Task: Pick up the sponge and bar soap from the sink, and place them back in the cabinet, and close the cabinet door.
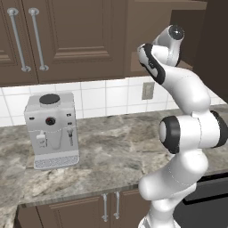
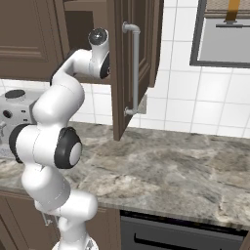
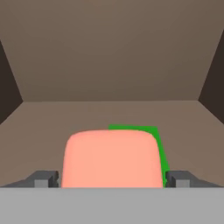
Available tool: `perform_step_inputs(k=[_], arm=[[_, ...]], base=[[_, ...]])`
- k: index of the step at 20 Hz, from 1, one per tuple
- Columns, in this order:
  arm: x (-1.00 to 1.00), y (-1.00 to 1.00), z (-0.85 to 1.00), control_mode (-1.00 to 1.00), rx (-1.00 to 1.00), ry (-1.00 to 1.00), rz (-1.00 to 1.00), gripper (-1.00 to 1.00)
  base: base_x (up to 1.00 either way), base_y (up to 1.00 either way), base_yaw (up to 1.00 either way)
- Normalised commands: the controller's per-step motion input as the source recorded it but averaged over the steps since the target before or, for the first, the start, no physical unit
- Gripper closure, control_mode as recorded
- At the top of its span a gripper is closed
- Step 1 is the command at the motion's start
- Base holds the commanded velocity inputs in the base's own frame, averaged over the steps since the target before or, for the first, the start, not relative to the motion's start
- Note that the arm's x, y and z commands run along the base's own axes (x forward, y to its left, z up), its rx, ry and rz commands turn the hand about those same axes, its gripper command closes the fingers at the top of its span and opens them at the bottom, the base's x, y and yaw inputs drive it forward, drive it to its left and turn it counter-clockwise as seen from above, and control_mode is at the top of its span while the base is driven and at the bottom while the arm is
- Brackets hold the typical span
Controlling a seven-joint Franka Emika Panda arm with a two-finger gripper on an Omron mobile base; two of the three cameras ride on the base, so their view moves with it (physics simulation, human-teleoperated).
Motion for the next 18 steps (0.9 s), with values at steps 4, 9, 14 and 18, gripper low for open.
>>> perform_step_inputs(k=[4, 9, 14, 18], arm=[[-0.02, 0.0, 0.0, -1.0, 0.0, 0.0, 0.0, -1.0], [-0.23, 0.0, -0.01, -1.0, 0.0, -0.02, 0.0, -1.0], [-0.38, 0.0, -0.03, -1.0, 0.0, -0.05, 0.0, -1.0], [-0.4, 0.0, -0.02, -1.0, 0.0, -0.1, 0.0, -1.0]], base=[[0.0, 0.0, 0.0], [0.0, 0.0, 0.0], [0.0, 0.0, 0.0], [0.0, 0.0, 0.0]])
